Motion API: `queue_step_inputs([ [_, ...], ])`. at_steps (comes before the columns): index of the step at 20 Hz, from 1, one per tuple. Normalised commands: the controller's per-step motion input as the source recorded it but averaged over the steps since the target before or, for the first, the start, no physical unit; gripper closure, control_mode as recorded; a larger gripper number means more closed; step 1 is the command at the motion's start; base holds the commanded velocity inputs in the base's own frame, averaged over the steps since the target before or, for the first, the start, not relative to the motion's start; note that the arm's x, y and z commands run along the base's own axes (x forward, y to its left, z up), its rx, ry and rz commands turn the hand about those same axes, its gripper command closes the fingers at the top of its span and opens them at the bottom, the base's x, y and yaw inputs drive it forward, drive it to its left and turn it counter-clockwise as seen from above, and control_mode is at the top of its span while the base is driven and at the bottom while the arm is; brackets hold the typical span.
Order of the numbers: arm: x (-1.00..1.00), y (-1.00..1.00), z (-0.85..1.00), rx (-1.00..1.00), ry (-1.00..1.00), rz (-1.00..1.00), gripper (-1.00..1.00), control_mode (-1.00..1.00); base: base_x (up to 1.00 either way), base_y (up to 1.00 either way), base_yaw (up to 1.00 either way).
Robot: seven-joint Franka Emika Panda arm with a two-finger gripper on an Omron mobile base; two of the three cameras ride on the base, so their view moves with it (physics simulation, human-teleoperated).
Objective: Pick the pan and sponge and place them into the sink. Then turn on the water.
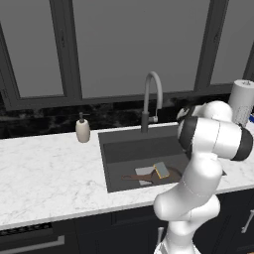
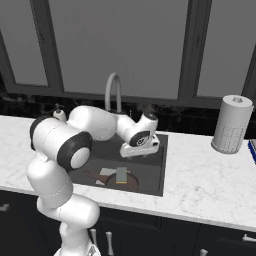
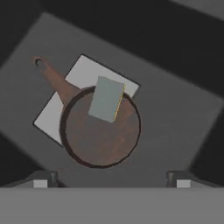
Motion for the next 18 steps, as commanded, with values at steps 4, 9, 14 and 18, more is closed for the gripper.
queue_step_inputs([
  [4,0.0,-0.07,0.78,0.26,0.0,-0.33,-1.0,-1.0,0.0,0.0,0.0],
  [9,0.0,0.02,0.31,0.18,0.0,-0.24,-1.0,-1.0,0.0,0.0,0.0],
  [14,0.0,0.0,0.0,0.0,0.0,-0.01,-1.0,-1.0,0.0,0.0,0.0],
  [18,0.11,0.23,0.0,0.06,-0.02,-0.09,-1.0,-1.0,0.0,0.0,0.0],
])
